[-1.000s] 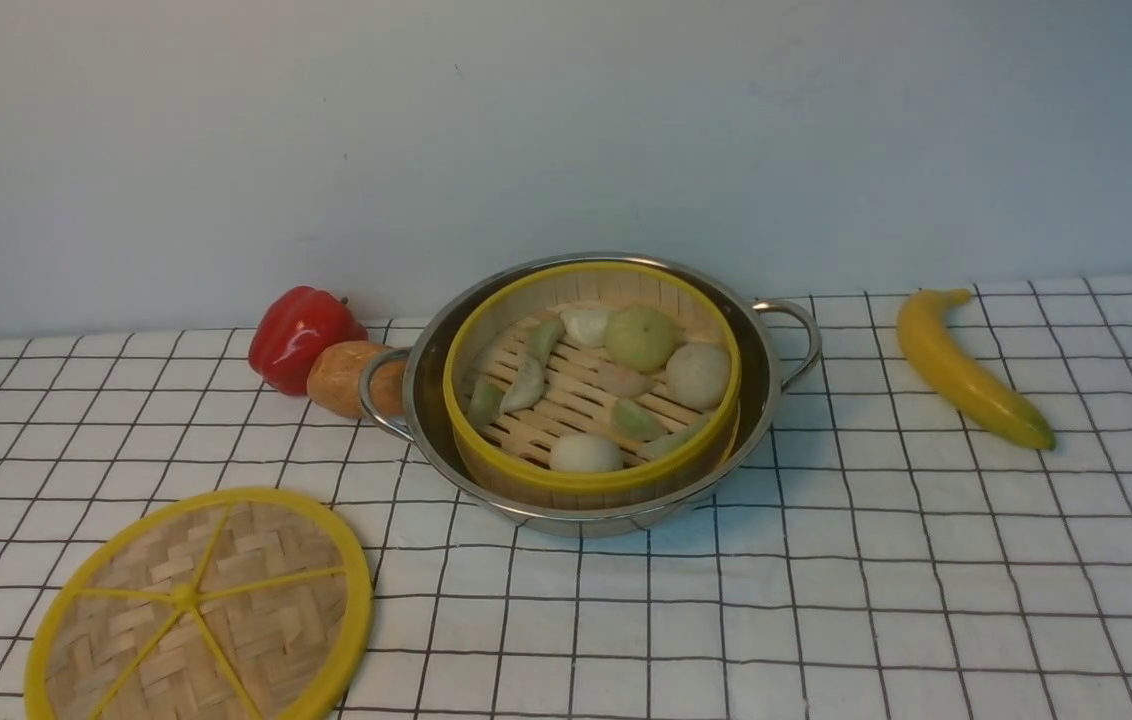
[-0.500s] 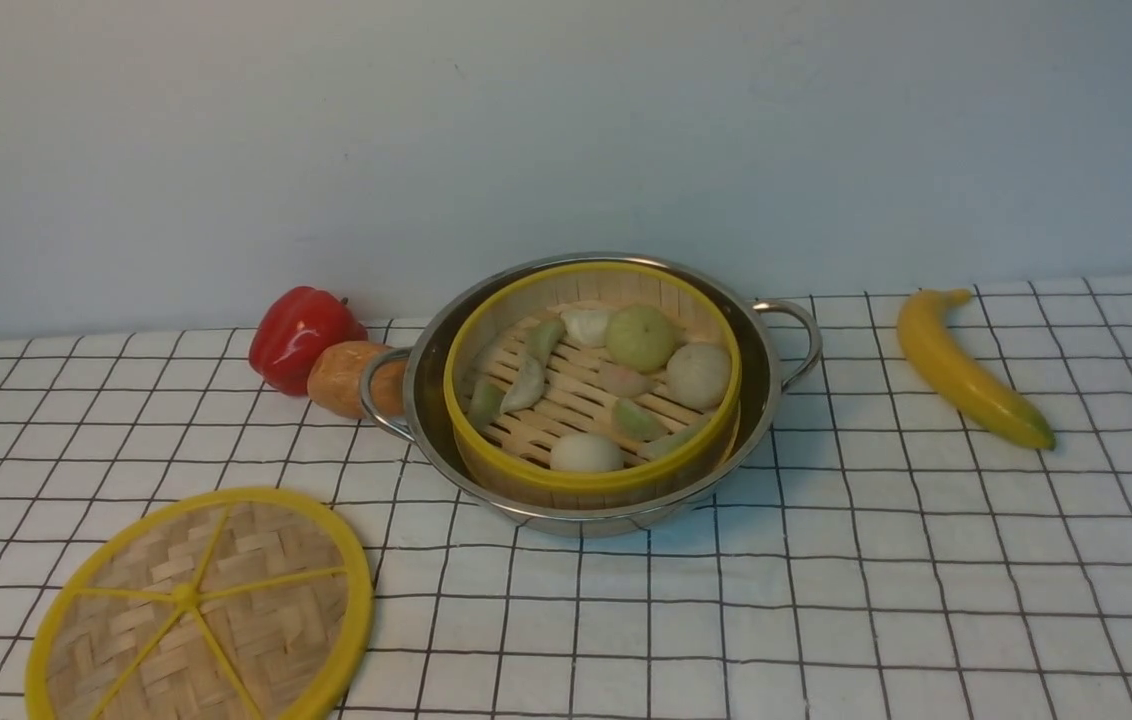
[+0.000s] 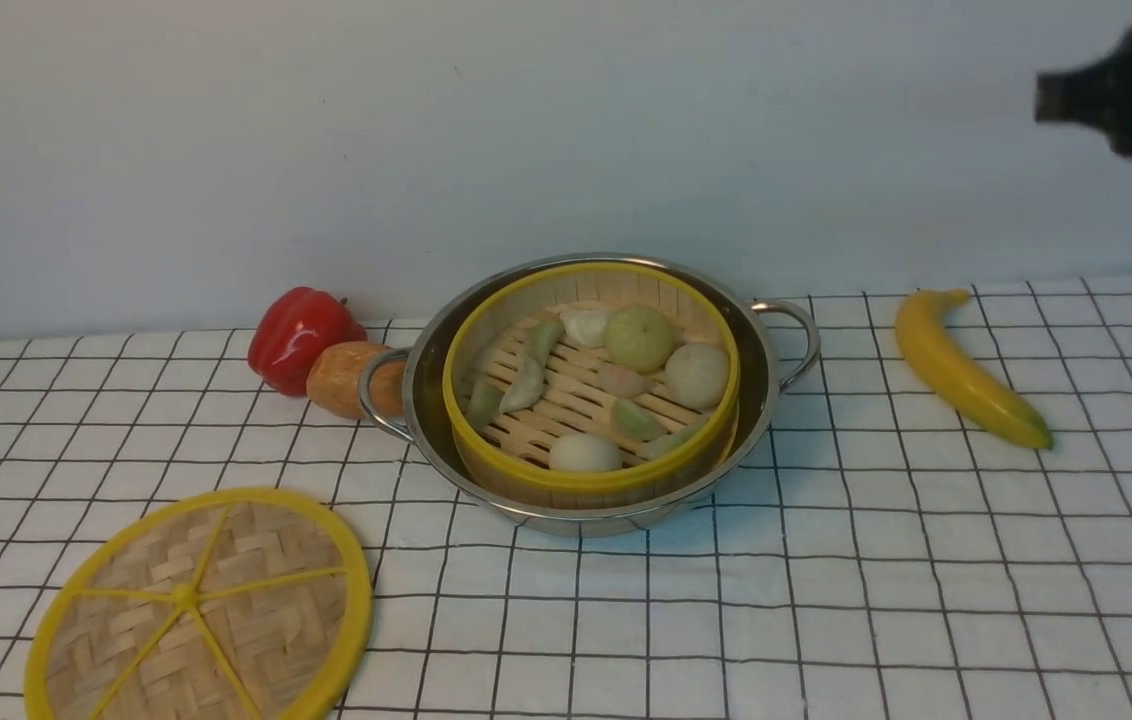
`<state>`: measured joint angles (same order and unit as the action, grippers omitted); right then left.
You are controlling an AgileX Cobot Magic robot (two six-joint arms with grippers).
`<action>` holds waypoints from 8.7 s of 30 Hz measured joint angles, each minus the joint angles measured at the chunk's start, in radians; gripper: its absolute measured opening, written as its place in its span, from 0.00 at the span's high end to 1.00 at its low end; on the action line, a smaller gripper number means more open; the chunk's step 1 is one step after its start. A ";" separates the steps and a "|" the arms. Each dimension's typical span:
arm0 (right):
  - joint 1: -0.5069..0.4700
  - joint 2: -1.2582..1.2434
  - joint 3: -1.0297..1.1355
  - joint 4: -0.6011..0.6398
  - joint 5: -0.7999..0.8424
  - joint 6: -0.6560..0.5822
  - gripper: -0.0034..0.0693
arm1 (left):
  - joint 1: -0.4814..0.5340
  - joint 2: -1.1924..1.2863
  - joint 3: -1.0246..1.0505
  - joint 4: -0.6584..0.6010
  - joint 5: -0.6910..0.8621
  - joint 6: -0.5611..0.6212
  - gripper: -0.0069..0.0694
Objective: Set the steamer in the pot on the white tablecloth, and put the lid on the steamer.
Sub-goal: 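Grasp the bamboo steamer lid lying on the table by its centre knob, then place the yellow bamboo steamer lid onto the steamer in the pot with the left gripper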
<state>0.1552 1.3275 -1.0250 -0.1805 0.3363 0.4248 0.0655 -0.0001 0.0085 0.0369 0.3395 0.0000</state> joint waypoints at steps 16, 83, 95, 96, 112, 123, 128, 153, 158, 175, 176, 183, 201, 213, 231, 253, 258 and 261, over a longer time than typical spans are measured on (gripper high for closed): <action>-0.237 -0.780 0.739 -0.052 -0.257 0.031 0.77 | 0.000 0.000 0.000 0.000 0.000 0.000 0.59; -0.137 -1.322 1.033 0.180 0.001 -0.315 0.62 | 0.000 0.000 0.000 0.000 0.000 0.000 0.59; -0.137 -1.322 1.033 0.180 0.001 -0.322 0.62 | 0.000 0.000 0.000 -0.005 -0.006 0.000 0.59; -0.137 -1.322 1.033 0.180 0.001 -0.322 0.62 | 0.000 0.000 0.000 -0.047 -0.036 -0.025 0.59; -0.137 -1.322 1.033 0.180 0.000 -0.322 0.62 | 0.000 0.000 -0.051 -0.312 -0.204 -0.186 0.59; -0.137 -1.322 1.033 0.180 0.000 -0.322 0.62 | 0.000 0.364 -0.574 -0.241 0.611 -0.065 0.59; -0.137 -1.322 1.033 0.180 0.000 -0.322 0.62 | 0.000 0.641 -0.709 -0.180 0.851 0.106 0.59; -0.137 -1.322 1.033 0.180 0.000 -0.322 0.62 | 0.000 1.663 -1.063 -0.128 0.570 0.164 0.59; -0.137 -1.322 1.033 0.180 0.000 -0.322 0.62 | 0.000 1.761 -1.095 -0.128 0.571 0.153 0.59; -0.137 -1.322 1.033 0.180 0.000 -0.322 0.62 | 0.000 1.794 -1.112 -0.071 0.603 0.151 0.76; -0.137 -1.322 1.033 0.180 0.000 -0.322 0.62 | 0.000 1.785 -1.119 -0.065 0.615 0.158 0.76; -0.137 -1.322 1.033 0.180 0.000 -0.322 0.62 | 0.000 1.658 -1.393 0.014 0.829 0.285 0.76; -0.137 -1.322 1.033 0.180 0.000 -0.322 0.62 | -0.364 1.919 -1.988 -0.112 0.887 0.449 0.76; -0.137 -1.322 1.033 0.180 0.000 -0.322 0.62 | -0.503 2.119 -2.159 -0.056 0.888 0.758 0.76; -0.137 -1.322 1.033 0.180 0.000 -0.322 0.62 | -0.499 2.221 -2.163 0.009 0.887 0.768 0.76; -0.137 -1.322 1.033 0.180 0.000 -0.322 0.62 | -0.499 2.240 -2.165 -0.048 0.865 0.997 0.76; -0.137 -1.322 1.033 0.180 0.000 -0.322 0.62 | -0.499 2.242 -2.165 -0.053 0.847 1.062 0.76; -0.137 -1.322 1.033 0.180 0.000 -0.322 0.62 | -0.499 2.242 -2.165 -0.053 0.845 1.089 0.76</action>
<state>0.0187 0.0051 0.0085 0.0000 0.3359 0.1026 -0.4339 2.2415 -2.1567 -0.0159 1.1840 1.0887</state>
